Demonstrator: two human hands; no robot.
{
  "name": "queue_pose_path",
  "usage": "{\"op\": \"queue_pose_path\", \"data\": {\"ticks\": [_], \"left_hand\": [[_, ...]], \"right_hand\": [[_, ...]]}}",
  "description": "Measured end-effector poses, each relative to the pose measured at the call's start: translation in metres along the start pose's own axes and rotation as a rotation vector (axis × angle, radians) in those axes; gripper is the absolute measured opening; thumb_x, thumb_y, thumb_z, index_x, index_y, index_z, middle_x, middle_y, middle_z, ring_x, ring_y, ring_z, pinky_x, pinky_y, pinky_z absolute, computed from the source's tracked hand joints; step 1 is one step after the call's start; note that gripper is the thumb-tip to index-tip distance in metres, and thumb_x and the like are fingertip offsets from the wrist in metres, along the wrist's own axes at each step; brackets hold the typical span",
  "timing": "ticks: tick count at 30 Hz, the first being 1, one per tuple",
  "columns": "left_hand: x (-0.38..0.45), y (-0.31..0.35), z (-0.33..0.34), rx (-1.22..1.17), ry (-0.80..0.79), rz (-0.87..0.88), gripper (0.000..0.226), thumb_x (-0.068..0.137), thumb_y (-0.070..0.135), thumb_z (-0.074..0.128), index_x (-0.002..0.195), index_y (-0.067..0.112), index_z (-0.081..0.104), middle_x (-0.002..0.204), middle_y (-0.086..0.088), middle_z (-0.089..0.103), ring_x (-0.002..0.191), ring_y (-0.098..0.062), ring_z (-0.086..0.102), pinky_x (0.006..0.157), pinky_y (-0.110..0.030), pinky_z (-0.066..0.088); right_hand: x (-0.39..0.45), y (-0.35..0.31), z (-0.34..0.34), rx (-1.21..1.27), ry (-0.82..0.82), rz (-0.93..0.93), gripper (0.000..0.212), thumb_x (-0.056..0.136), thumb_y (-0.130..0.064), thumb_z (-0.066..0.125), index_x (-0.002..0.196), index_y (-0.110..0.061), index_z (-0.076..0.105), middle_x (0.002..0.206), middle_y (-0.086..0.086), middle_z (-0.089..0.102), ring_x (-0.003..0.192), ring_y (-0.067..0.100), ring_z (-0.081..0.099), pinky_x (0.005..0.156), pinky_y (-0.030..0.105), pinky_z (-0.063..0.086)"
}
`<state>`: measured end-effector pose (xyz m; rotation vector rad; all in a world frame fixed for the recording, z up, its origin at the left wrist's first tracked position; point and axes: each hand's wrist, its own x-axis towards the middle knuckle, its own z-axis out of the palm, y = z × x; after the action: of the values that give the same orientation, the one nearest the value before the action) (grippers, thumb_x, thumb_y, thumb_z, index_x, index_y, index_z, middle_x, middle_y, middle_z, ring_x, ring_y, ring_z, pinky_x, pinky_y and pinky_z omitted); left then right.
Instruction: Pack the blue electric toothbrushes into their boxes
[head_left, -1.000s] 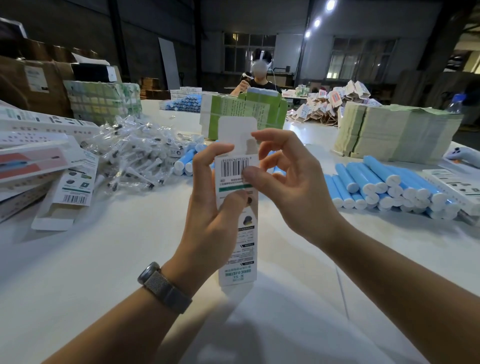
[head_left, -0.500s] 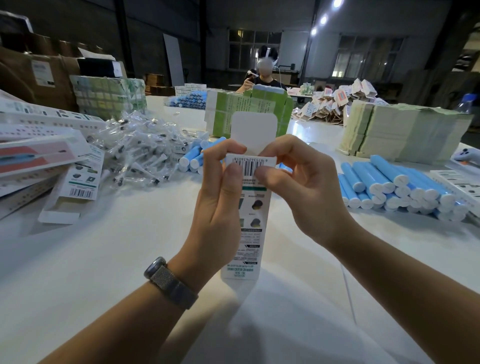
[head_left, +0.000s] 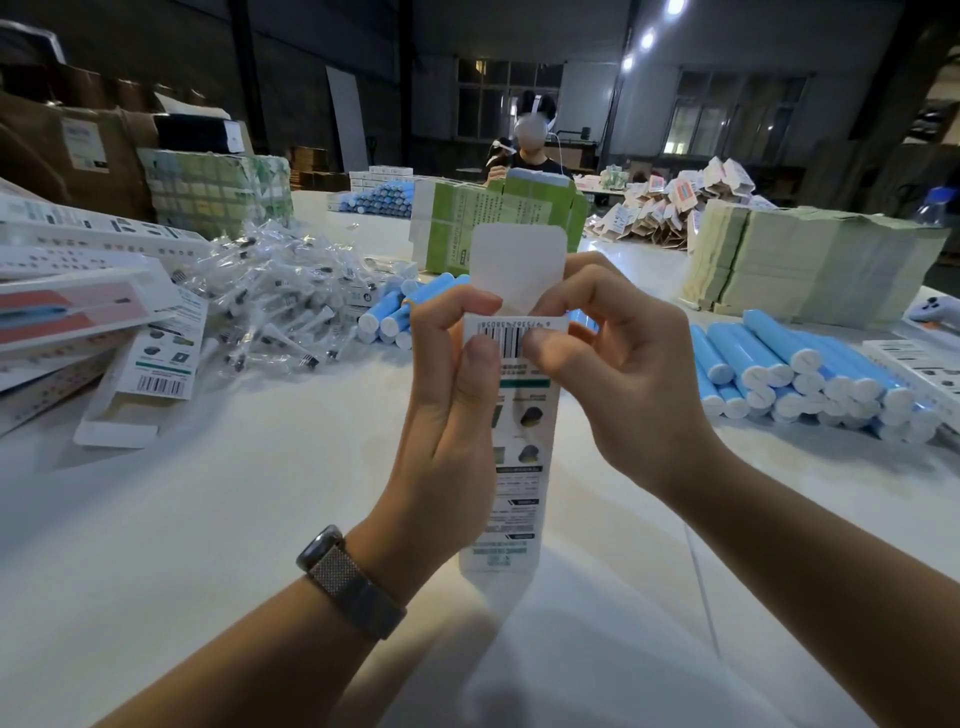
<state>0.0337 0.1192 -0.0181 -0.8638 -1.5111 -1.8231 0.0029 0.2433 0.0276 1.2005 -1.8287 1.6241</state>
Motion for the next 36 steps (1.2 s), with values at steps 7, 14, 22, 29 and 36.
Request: {"op": "queue_pose_path", "data": {"ticks": [7, 14, 22, 29, 36], "left_hand": [[0.003, 0.001, -0.003, 0.039, 0.002, -0.011, 0.012, 0.103, 0.03, 0.036, 0.11, 0.035, 0.045, 0.096, 0.01, 0.062, 0.079, -0.008, 0.065, 0.068, -0.021, 0.053], [0.004, -0.004, -0.003, 0.258, 0.037, 0.07, 0.019, 0.104, 0.029, 0.039, 0.119, 0.036, 0.049, 0.104, 0.017, 0.066, 0.085, -0.012, 0.067, 0.069, -0.036, 0.056], [0.005, -0.005, -0.002, 0.186, 0.044, 0.074, 0.027, 0.104, 0.026, 0.04, 0.122, 0.045, 0.037, 0.11, -0.007, 0.065, 0.086, -0.026, 0.068, 0.071, -0.043, 0.056], [0.005, -0.006, -0.003, 0.247, 0.0, 0.051, 0.021, 0.107, 0.032, 0.037, 0.126, 0.04, 0.041, 0.103, -0.001, 0.068, 0.085, -0.021, 0.071, 0.069, -0.038, 0.056], [0.003, -0.001, 0.002, 0.152, -0.076, -0.155, 0.049, 0.098, 0.044, 0.04, 0.141, 0.064, 0.027, 0.147, 0.007, 0.053, 0.129, -0.017, 0.058, 0.107, -0.046, 0.047]], "right_hand": [[0.002, 0.001, 0.0, 0.095, 0.034, -0.028, 0.037, 0.077, -0.014, 0.062, 0.108, -0.022, 0.042, 0.088, -0.013, 0.057, 0.082, 0.009, 0.057, 0.07, 0.031, 0.048], [0.005, 0.002, -0.007, 0.073, 0.033, 0.022, 0.037, 0.079, -0.008, 0.062, 0.114, -0.018, 0.059, 0.094, -0.006, 0.068, 0.089, 0.014, 0.063, 0.076, 0.028, 0.053], [0.0, 0.004, -0.003, 0.071, 0.08, 0.023, 0.01, 0.083, -0.005, 0.063, 0.087, -0.015, 0.061, 0.092, -0.003, 0.07, 0.092, 0.028, 0.065, 0.074, 0.035, 0.055], [0.0, -0.001, 0.003, 0.132, 0.112, 0.03, 0.009, 0.084, -0.022, 0.059, 0.079, -0.015, 0.055, 0.089, 0.008, 0.063, 0.084, 0.02, 0.06, 0.072, 0.029, 0.051], [-0.004, 0.006, 0.01, 0.193, 0.151, 0.105, 0.008, 0.087, -0.006, 0.055, 0.088, -0.014, 0.052, 0.09, 0.006, 0.058, 0.083, 0.016, 0.058, 0.07, 0.029, 0.052]]}}
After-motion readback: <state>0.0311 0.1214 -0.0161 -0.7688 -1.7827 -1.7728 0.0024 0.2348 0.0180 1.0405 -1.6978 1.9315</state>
